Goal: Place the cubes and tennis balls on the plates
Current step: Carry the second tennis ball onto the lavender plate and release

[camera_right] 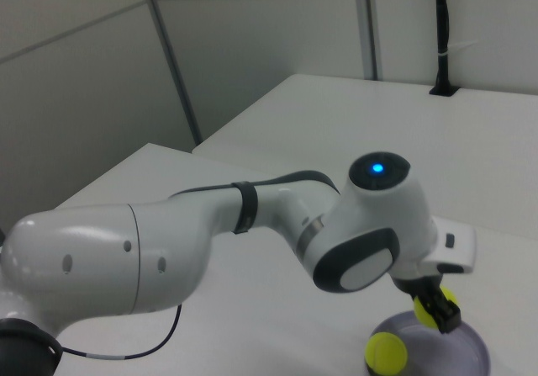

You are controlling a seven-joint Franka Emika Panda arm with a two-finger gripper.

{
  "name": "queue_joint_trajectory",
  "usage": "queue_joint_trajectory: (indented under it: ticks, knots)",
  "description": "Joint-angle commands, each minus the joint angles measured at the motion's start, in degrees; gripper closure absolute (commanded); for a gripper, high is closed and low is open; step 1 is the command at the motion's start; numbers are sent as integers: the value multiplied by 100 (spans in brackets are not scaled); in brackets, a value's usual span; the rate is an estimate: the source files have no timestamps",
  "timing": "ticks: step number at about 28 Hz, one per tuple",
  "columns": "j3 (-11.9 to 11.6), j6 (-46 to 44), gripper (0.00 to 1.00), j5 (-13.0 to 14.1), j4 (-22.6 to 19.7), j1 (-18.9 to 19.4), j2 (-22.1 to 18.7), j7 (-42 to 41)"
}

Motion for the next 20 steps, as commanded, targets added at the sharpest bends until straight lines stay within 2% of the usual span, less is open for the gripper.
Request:
queue_joint_trajectory:
  ticks: [1, 6, 7, 8, 9, 14, 20]
  knots:
    - [33, -118, 100, -28, -113, -42, 43, -136]
    - [24, -126, 100, -45, -157, -33, 114, -136]
    - [24, -144, 67, -45, -157, -33, 114, -145]
    - [24, -170, 30, -63, -157, -24, 123, -145]
    - [24, -223, 0, -80, -157, -7, 123, -128]
    - [24, -635, 0, -151, -113, 11, 44, -136]
    - [33, -1066, 0, -300, -95, 177, -290, -93]
